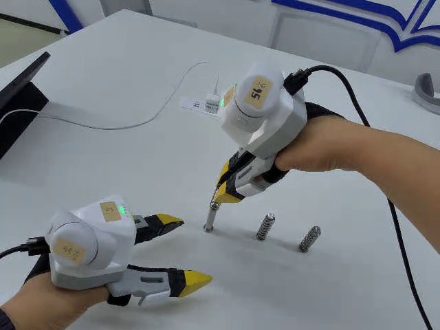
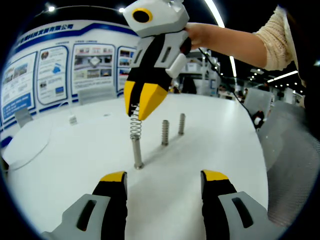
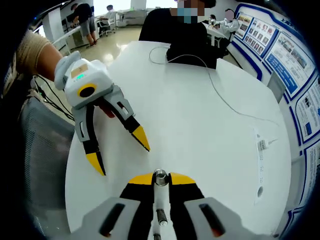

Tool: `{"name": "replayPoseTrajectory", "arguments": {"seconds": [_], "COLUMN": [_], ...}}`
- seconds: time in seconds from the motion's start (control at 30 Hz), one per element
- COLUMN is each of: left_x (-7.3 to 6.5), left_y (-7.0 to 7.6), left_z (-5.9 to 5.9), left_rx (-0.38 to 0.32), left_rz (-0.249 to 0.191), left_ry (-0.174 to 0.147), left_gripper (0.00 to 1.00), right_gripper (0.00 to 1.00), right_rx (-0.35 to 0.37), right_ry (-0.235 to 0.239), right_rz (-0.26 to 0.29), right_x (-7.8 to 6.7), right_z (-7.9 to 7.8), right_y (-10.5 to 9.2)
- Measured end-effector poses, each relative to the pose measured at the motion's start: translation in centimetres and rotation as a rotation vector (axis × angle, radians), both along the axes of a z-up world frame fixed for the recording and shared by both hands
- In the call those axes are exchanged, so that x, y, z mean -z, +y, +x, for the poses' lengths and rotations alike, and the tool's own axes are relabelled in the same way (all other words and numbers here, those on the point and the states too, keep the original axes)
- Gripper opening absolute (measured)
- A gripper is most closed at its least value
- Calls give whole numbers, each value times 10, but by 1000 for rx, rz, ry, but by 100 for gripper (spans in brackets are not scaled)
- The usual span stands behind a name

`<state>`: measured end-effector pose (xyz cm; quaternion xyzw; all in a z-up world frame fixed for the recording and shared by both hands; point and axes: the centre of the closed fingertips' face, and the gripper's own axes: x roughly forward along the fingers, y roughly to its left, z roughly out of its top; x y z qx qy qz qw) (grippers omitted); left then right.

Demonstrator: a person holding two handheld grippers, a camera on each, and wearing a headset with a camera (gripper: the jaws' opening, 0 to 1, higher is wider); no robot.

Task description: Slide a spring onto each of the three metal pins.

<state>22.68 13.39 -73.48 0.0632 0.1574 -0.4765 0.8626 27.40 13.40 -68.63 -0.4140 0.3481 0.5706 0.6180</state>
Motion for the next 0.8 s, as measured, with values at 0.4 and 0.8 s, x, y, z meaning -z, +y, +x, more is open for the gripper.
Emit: {"name": "replayPoseTrajectory", "arguments": {"seconds": [0.4,0.8], "left_x": [1,1], "left_y": [1,2], "left_z": [0,2], "left_rx": [-2,-8], "left_rz": [0,-3], "left_ry": [3,0], "left_gripper": [60,59], "right_gripper": [12,12], "right_rx": [7,17], "right_ry": [9,20], "right_rz": [-21,-50], "right_x": [15,31], "right_z": [5,8], "right_y": [0,2]}}
